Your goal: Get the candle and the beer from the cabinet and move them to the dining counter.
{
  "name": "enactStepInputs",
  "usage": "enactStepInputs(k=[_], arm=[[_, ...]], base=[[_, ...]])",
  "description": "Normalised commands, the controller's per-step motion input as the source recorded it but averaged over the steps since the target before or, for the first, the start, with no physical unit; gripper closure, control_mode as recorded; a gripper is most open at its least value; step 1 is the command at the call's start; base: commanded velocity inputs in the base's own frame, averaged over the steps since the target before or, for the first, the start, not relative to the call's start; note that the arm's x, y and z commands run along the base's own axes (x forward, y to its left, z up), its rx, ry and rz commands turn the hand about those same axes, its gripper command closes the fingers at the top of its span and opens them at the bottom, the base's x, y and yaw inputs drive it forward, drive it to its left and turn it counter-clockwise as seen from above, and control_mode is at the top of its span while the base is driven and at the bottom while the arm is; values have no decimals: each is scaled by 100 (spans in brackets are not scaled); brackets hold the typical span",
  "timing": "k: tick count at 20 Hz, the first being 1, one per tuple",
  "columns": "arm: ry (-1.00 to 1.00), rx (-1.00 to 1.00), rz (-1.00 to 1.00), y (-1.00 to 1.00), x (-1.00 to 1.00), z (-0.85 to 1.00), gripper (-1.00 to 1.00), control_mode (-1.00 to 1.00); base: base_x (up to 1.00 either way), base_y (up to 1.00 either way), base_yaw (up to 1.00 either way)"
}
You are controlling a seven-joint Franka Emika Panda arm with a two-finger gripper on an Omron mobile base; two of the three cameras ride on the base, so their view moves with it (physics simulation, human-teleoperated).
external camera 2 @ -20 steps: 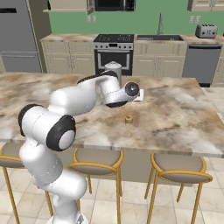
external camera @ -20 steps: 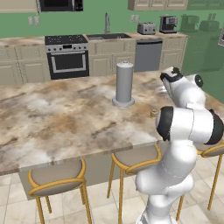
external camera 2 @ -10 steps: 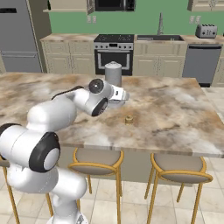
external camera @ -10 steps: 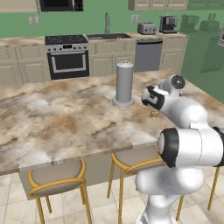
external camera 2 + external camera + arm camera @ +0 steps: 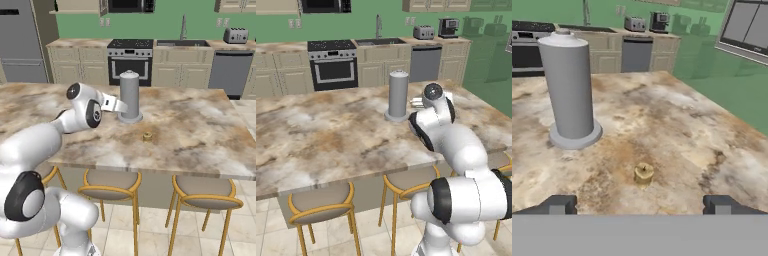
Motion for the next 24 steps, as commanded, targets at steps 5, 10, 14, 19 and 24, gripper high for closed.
enactStepInputs(k=[5, 10, 14, 19, 24], arm=[[22, 0, -3, 6, -40, 72, -100, -100], [21, 0, 0, 0, -54, 49, -100, -100], [6, 0, 0, 0, -86, 6, -100, -100], [0, 1, 0, 0, -88, 0, -100, -100], [0, 10, 0, 1, -73, 1, -100, -100]], base=[[0, 0, 0], [0, 0, 0], [0, 0, 0], [0, 0, 0], [0, 0, 0]])
